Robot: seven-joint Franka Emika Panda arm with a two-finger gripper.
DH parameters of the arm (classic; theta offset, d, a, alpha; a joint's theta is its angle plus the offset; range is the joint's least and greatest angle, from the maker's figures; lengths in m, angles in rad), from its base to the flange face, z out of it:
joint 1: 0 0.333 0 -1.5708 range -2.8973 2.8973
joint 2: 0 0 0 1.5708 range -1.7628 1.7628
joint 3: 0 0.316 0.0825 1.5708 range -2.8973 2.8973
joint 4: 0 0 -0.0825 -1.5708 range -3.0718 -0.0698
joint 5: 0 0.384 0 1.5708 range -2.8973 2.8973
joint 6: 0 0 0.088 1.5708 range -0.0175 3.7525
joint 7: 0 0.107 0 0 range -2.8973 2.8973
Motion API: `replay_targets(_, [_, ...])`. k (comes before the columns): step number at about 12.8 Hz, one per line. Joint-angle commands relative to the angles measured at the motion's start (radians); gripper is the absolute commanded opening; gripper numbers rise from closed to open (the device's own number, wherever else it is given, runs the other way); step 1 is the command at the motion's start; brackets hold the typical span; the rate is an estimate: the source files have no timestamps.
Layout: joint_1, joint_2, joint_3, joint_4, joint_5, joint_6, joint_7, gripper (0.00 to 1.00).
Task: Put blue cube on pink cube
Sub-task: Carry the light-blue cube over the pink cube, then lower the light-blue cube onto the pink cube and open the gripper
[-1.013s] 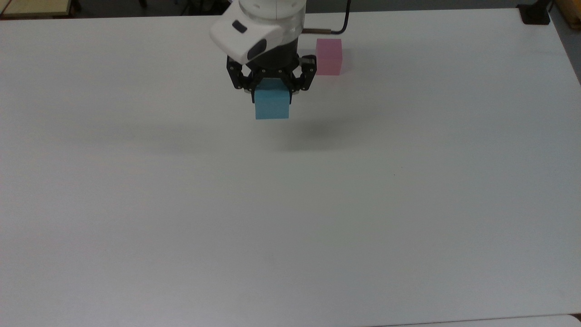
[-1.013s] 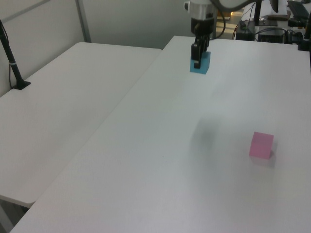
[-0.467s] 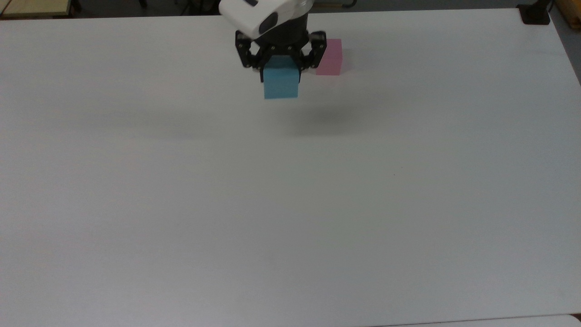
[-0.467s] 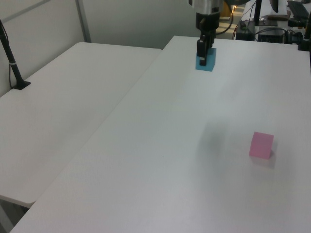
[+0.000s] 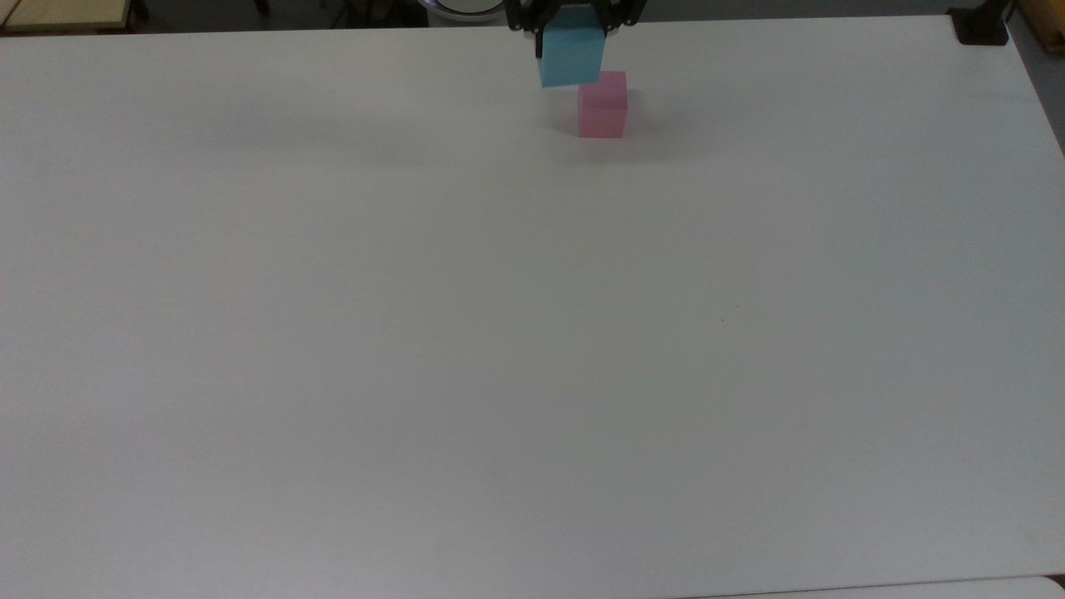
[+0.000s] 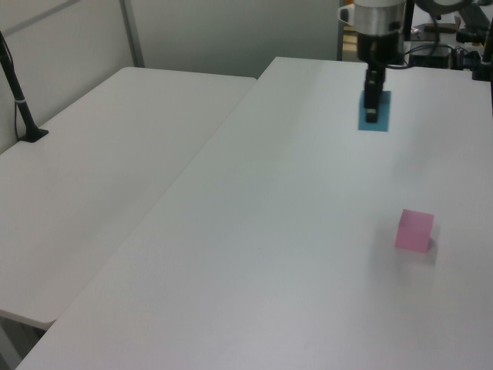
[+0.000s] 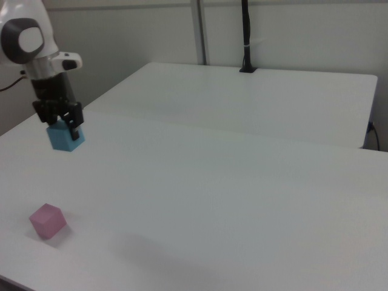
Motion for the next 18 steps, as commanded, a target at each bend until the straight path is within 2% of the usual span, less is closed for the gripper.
replay_targets(1, [0.091, -0.142, -0.009, -0.176, -0.006, 0.016, 0.125, 0.32])
replay_targets(3, [0.168, -0.176, -0.009, -0.242, -0.006, 0.029, 0.249, 0.32])
replay_targets(6, [0.236, -0.235, -0.009, -0.403, -0.006, 0.15, 0.274, 0.32])
replay_targets(10, [0.244, -0.228, -0.009, -0.549, -0.011, 0.335, 0.274, 0.32])
replay_targets(12, [0.236, -0.222, -0.009, -0.589, -0.011, 0.397, 0.274, 0.32])
replay_targets(18, [0.224, -0.157, -0.009, -0.59, -0.031, 0.46, 0.366, 0.32])
